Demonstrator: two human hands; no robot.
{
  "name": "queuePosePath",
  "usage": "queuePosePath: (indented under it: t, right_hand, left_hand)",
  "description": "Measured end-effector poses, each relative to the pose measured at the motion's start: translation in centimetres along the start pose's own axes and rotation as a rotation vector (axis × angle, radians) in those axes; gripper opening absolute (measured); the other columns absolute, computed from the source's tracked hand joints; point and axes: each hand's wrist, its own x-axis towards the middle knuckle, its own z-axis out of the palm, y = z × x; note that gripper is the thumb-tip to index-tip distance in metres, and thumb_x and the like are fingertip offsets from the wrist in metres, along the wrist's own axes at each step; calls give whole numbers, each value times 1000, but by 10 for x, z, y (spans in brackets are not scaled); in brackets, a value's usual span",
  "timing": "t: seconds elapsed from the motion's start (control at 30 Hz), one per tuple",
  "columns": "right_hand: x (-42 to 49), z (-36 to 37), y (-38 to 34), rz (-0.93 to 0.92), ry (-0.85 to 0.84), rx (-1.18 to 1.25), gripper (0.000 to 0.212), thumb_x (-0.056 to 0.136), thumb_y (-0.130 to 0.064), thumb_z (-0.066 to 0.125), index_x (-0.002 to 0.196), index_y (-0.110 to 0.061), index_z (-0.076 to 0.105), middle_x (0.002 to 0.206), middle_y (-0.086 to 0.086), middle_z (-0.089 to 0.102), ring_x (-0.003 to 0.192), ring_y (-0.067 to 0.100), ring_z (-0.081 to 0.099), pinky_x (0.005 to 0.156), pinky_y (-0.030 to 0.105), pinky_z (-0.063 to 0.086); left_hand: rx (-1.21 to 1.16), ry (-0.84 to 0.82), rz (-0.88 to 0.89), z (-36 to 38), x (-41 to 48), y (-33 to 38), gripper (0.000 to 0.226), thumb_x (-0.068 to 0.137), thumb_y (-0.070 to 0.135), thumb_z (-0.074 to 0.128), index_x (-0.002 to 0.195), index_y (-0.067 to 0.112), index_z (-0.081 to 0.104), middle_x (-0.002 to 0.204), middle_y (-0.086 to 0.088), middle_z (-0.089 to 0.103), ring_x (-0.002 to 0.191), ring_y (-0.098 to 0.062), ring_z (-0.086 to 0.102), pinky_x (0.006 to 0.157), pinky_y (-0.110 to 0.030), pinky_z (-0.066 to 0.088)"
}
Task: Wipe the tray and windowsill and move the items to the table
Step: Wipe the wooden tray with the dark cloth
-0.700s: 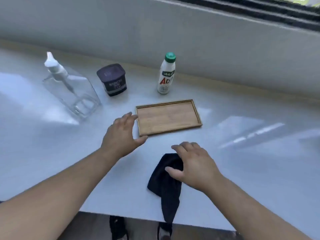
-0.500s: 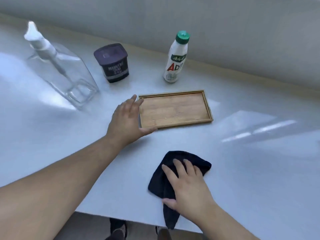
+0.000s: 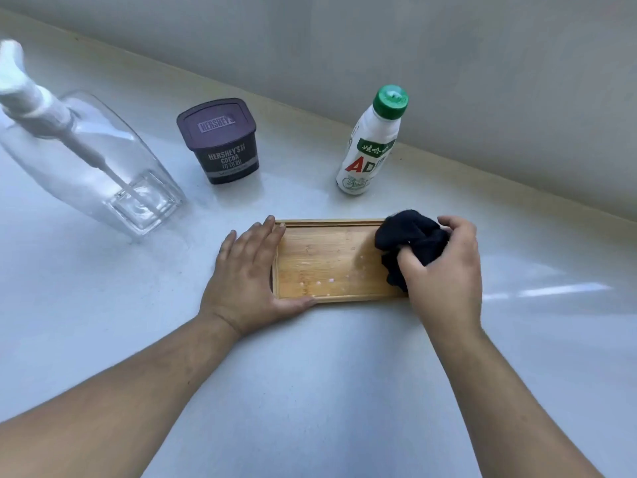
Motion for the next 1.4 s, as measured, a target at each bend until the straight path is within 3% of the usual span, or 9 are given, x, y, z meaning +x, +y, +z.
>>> queuePosePath:
  t: [0.13,0.3,0.53,0.77,0.97,1.03,1.2,1.3,1.4]
  right_hand:
    - [7,71,-34,-123,-175,-223,52,83,-33,73,128,-11,59,125,15,63,117,38,55,103,47,44]
    - [-42,94,-43,-531,-555,-214,49,77,-23,71,125,-16,61,120,10,63,109,35,58,97,47,50]
    - [35,37,10,-101,-122,-309,38,82,-13,69,120,-8,65,117,20,65,107,43,57,95,49,47]
    - [-44,79,-24,-597,-620,-151,53,81,-18,70,133,-21,59,126,3,64,110,30,54,100,41,48]
    - [29,3,27,-124,-288,-334,45,83,-11,67,127,-19,61,126,5,63,118,32,52,96,38,45]
    - [6,-2,19,-158,-257,-280,44,81,-12,68,124,-21,61,125,1,61,116,27,52,95,34,44]
    - [-124,9,15,-555,-717,-345,50,78,-28,61,128,-27,54,124,-3,54,111,24,52,91,37,51]
    - [-155,14,28,-606,-1091,-461,59,88,-36,60,145,-27,46,137,5,48,120,30,47,98,42,45]
    - [-138,-6,33,-520,-949,-318,62,89,-65,58,144,-40,46,140,-12,51,128,11,45,106,32,44]
  left_hand:
    - [2,-9,-7,-1,3,1,130,57,95,61,160,22,30,170,1,26,154,-18,24,126,-52,13]
    - [-12,44,8,-1,3,2,109,70,66,60,160,14,30,168,-2,29,153,-22,29,126,-52,15]
    - [53,-43,-7,-4,5,2,134,60,98,58,161,17,25,170,0,24,155,-18,21,127,-52,13]
    - [14,-6,11,0,5,0,124,59,73,68,160,13,28,169,-1,26,154,-21,26,127,-49,10]
    - [28,-8,23,-1,5,1,131,57,95,61,159,19,30,168,-2,28,153,-23,27,126,-54,15]
    - [17,-16,17,-3,4,2,129,58,95,61,157,18,32,167,-3,30,152,-24,28,126,-55,14]
    - [-23,-2,30,-6,2,2,105,72,73,66,155,15,38,168,-3,28,152,-28,31,126,-53,12]
    - [-16,-64,6,-12,2,2,118,65,91,63,156,19,37,170,0,24,154,-22,25,127,-52,11]
    - [-107,-99,-40,-22,3,5,104,72,79,69,154,22,41,167,-2,31,153,-21,27,128,-46,13]
